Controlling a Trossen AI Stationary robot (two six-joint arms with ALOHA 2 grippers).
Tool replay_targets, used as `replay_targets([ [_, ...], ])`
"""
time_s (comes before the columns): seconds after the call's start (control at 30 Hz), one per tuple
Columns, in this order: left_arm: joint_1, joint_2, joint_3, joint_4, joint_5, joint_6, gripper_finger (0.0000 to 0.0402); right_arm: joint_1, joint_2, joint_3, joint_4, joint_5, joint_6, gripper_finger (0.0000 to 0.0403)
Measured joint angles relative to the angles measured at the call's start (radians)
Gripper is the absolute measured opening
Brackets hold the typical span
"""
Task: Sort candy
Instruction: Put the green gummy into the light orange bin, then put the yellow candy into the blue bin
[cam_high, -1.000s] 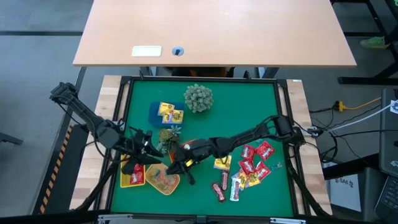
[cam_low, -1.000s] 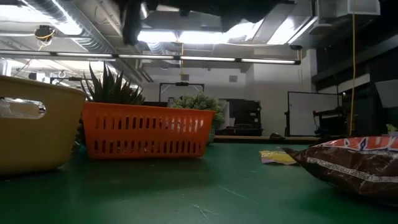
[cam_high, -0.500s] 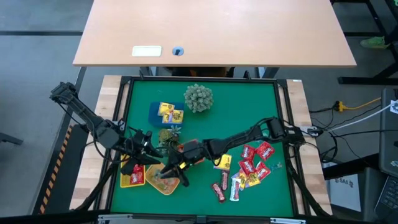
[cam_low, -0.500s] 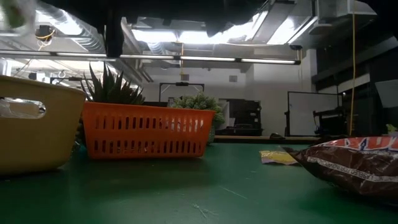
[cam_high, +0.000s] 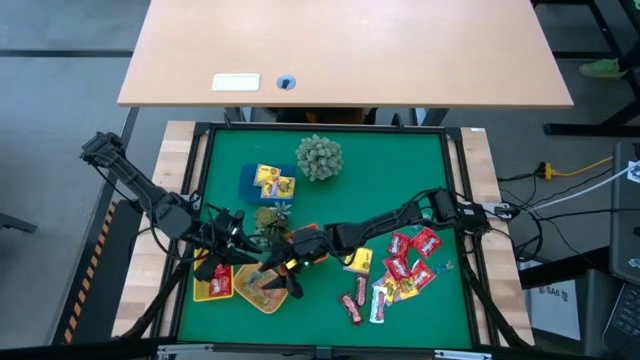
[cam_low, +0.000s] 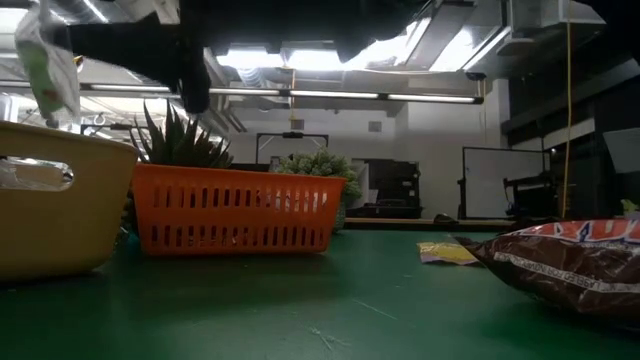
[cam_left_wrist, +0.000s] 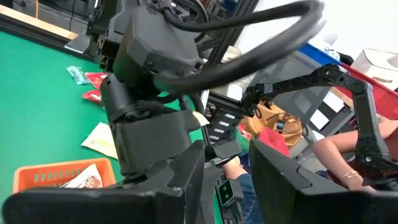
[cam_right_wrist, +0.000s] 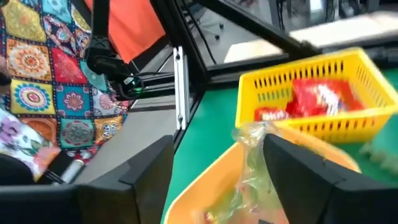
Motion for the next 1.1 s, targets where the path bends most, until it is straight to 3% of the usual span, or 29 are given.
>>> replay_targets([
  [0.4, 0.001, 0.0, 0.0, 0.0, -0.011, 0.0, 0.0114, 0.0, 0.0, 0.0, -0.23, -0.129, 0.264, 0.025],
  [0.83, 0.001, 0.0, 0.0, 0.0, -0.011, 0.0, 0.0114, -0.002, -0.002, 0.0, -0.3, -0.192, 0.236, 0.025],
  [1.1, 0.001, 0.0, 0.0, 0.0, -0.011, 0.0, 0.0114, -0.015, -0.002, 0.108, -0.594, -0.225, 0.139, 0.025],
])
